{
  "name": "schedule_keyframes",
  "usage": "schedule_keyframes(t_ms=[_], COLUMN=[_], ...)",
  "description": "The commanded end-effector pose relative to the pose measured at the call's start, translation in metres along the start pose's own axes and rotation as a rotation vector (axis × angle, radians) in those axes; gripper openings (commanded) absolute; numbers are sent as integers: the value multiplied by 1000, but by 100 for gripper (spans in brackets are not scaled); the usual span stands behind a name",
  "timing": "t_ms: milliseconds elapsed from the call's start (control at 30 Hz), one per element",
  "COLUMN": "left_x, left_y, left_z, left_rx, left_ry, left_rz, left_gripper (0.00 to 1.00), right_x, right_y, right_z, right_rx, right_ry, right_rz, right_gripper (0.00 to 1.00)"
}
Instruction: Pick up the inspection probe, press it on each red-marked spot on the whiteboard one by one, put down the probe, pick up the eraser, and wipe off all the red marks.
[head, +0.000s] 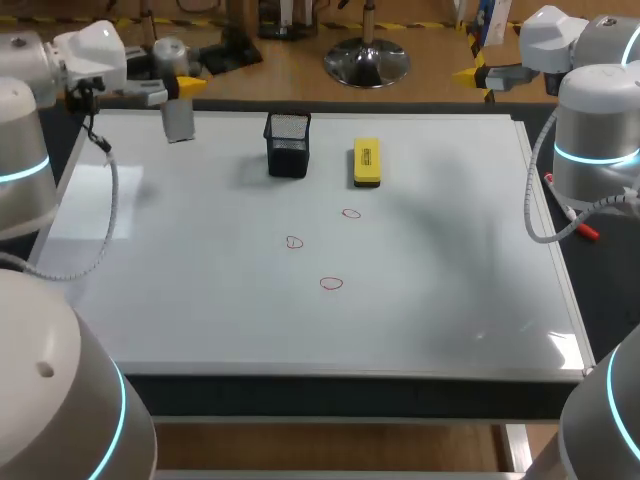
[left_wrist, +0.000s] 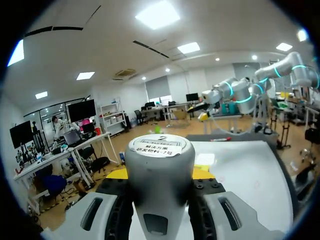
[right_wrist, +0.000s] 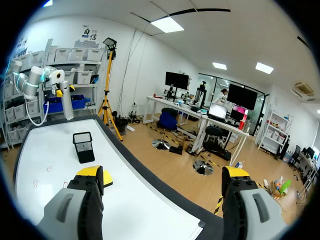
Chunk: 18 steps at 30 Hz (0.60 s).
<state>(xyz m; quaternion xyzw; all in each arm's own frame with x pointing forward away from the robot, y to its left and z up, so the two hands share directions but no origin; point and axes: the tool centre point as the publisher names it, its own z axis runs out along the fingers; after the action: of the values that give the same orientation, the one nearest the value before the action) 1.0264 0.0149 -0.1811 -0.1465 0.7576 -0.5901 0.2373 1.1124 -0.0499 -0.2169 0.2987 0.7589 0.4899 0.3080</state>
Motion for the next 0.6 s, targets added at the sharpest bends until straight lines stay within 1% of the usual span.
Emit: schedule_keyframes(t_ms=[33, 233, 600], left_x=[5, 3, 3], left_y=[3, 8, 8], left_z=[-10, -17, -17], left_rx=[8, -11, -11], left_ry=[-98, -115, -115], left_rz=[1, -1, -1], left_gripper=[0, 0, 0], right_x=[0, 0, 0], right_y=[0, 0, 0], right_z=[0, 0, 0], right_rx=[0, 0, 0], right_ry=[1, 1, 1], right_rz=[0, 0, 0], right_gripper=[100, 100, 100])
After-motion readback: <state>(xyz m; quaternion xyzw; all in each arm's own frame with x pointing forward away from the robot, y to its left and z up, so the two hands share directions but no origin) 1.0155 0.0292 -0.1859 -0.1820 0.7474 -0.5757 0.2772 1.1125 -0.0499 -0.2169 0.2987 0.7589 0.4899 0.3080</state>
